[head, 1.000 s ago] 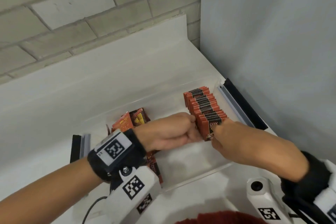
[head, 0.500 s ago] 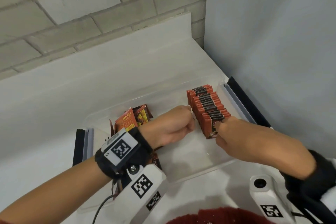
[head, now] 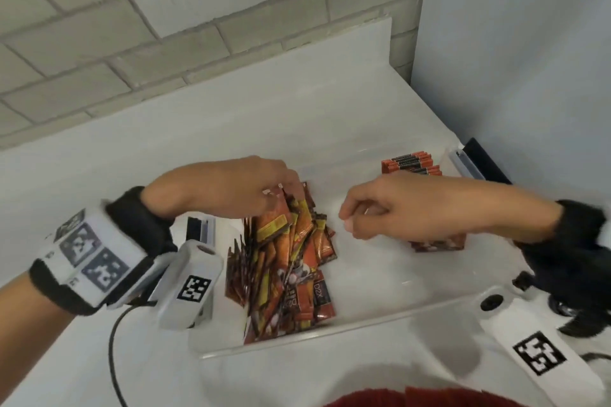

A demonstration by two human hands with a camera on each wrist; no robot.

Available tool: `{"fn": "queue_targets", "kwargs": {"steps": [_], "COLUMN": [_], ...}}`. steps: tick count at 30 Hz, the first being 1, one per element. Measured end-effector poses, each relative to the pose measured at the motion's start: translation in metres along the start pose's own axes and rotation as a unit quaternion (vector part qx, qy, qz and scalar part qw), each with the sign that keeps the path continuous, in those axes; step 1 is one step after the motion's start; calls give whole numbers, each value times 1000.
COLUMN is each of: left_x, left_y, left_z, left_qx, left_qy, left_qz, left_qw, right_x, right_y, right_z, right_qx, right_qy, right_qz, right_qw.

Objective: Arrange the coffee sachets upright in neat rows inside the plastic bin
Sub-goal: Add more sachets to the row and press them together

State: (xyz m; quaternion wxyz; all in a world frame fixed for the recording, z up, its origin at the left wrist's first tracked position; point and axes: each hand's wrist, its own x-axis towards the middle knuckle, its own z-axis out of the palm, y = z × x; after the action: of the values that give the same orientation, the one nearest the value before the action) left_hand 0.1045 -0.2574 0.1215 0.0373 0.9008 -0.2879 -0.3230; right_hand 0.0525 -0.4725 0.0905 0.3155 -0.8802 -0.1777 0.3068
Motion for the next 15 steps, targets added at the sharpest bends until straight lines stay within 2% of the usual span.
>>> {"fn": "queue_targets", "kwargs": {"steps": [8,15], "left_x": [-24,-15], "left_y": [-23,-32], "left_z": [14,34], "left_qx": [106,108], "left_qy": [-126,-98], "left_qz": [-15,13], "left_qw": [986,989], "right_x": [59,89], "right_y": [-21,-29], "right_z": [14,32], "right_qx": [66,53], "right_qy": [11,7], "right_qz": [11,36], "right_qw": [998,998]}}
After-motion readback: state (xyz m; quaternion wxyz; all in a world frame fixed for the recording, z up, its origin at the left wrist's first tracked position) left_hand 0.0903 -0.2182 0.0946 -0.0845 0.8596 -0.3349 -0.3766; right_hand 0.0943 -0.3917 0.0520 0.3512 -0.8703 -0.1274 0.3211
